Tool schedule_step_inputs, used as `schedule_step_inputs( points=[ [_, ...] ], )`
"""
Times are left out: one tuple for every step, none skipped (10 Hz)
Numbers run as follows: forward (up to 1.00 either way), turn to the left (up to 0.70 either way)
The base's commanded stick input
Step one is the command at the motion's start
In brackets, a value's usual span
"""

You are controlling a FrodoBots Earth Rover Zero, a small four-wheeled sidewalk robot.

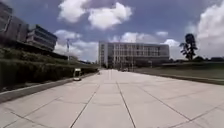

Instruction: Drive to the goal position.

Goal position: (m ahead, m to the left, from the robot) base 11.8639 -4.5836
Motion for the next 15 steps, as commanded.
schedule_step_inputs(
  points=[
    [0.5,0.0],
    [0.5,0.0],
    [0.5,0.0],
    [0.5,0.0],
    [0.5,0.0],
    [0.5,0.0],
    [0.5,0.0],
    [0.5,0.0],
    [0.5,0.0],
    [0.5,0.0],
    [0.5,0.0],
    [0.5,0.0],
    [0.5,0.0],
    [0.5,0.0],
    [0.5,0.0]
  ],
)
